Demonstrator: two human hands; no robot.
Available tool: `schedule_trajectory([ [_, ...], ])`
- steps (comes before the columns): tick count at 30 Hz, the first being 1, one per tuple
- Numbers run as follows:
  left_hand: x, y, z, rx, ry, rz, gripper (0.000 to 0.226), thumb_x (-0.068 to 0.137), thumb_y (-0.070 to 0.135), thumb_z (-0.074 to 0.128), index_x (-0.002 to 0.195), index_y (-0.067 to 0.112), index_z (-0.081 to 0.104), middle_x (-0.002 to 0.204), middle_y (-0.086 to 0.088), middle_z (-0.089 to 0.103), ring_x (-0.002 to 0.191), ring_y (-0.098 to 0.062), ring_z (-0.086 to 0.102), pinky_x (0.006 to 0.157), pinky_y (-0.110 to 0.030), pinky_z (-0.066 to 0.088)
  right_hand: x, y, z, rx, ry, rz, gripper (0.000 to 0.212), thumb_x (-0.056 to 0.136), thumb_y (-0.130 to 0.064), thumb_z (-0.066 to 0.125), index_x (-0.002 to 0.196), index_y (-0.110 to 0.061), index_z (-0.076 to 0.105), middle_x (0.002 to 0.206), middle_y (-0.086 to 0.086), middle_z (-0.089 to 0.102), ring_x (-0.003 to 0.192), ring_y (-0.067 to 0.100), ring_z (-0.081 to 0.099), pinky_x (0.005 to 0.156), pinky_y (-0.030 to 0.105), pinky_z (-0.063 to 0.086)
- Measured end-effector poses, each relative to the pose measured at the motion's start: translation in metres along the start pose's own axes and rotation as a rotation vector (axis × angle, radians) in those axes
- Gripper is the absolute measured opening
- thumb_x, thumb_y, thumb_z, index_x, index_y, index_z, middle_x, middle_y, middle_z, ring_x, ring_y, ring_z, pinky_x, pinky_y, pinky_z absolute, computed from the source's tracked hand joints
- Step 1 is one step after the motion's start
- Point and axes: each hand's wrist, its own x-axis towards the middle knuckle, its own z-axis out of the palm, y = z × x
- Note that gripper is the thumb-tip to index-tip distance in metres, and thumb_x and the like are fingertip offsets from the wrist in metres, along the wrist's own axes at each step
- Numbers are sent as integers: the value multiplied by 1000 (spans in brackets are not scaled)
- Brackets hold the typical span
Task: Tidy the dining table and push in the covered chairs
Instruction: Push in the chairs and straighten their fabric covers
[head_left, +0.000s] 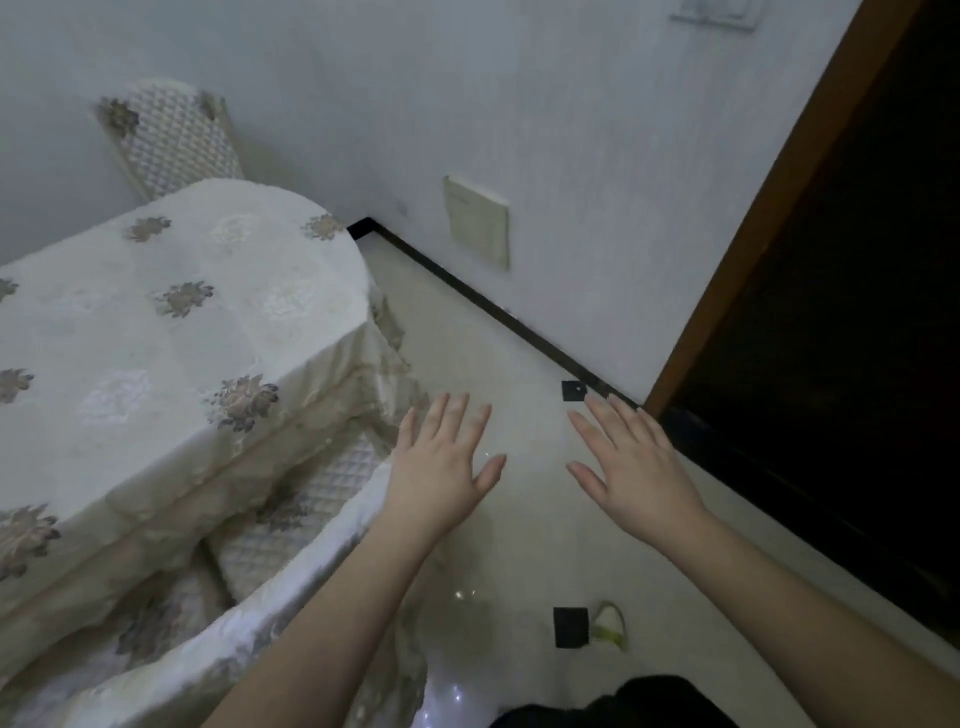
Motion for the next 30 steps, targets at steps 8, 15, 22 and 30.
schedule_trajectory([
  [8,126,47,-23,-96,24,67,70,89,62,2,151,35,17,159,4,20,147,-18,10,117,-44,9,66,70,-8,100,49,40,61,92,-48,24,149,-28,23,156,0,24,144,22,18,116,41,9],
  [15,232,66,-50,-55,11,12,61,94,59,11,150,37,19,160,5,18,148,-19,9,117,-44,8,165,157,-38,107,74,28,55,95,-39,33,148,-25,29,155,-1,28,144,22,20,114,38,5],
  [22,288,32,-64,41,41,-97,58,92,58,22,145,37,36,153,2,36,144,-21,27,114,-49,21,260,189,-57,87,75,-39,65,90,-50,12,147,-25,33,154,0,31,142,24,24,115,40,9],
  [30,365,-48,-64,71,86,-209,56,92,56,27,139,33,46,144,-3,49,136,-30,41,106,-53,36,403,143,-77,52,160,-174,52,89,-45,33,131,-22,55,137,2,54,130,25,46,108,45,30],
])
